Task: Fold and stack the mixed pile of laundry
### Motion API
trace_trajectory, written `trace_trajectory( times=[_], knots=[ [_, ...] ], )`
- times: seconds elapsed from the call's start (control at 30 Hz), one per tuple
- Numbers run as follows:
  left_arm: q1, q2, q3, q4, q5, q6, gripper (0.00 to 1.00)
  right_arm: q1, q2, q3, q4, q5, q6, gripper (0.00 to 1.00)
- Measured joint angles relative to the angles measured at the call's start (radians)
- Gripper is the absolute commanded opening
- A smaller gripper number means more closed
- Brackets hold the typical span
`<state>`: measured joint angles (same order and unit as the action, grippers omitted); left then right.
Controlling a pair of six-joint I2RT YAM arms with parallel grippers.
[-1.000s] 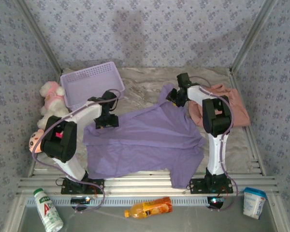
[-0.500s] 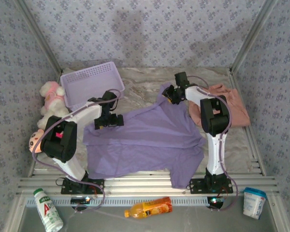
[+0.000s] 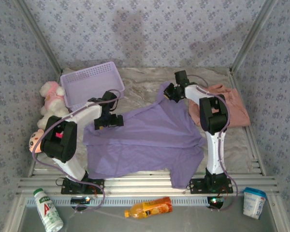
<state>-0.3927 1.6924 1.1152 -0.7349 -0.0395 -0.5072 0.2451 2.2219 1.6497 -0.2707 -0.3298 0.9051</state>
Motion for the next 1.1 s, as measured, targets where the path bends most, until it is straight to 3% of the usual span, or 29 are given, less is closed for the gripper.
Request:
trace_trajectory(
  times=[0.1,0.2,0.33,0.5,0.77,0.93,1.1],
  knots=[
    [0.000,-0.009,0.000,-0.006,-0.018,-0.003,1.00,0.011,0.001,0.046,0.011,-0.003,0.000,0.00],
    [0.005,-0.025,0.000,-0.006,-0.033,-0.005,1.00,0.039,0.034,0.163,0.035,-0.045,0.002,0.31],
    [0.010,-0.034,0.000,-0.012,-0.037,-0.008,1.00,0.081,0.091,0.299,0.100,-0.115,-0.009,0.41],
    [0.011,-0.051,0.000,-0.024,-0.037,-0.014,0.99,0.076,0.075,0.240,0.110,-0.149,-0.051,0.42],
    [0.023,-0.133,-0.015,-0.064,-0.075,0.017,0.78,-0.056,-0.141,-0.060,-0.023,-0.075,-0.196,0.42],
    [0.069,-0.137,-0.072,-0.096,-0.093,0.023,0.70,-0.066,-0.288,-0.247,-0.075,-0.042,-0.274,0.42],
    [0.082,-0.119,-0.116,-0.100,-0.104,0.023,0.67,-0.064,-0.299,-0.378,-0.084,-0.029,-0.293,0.42]
  ],
)
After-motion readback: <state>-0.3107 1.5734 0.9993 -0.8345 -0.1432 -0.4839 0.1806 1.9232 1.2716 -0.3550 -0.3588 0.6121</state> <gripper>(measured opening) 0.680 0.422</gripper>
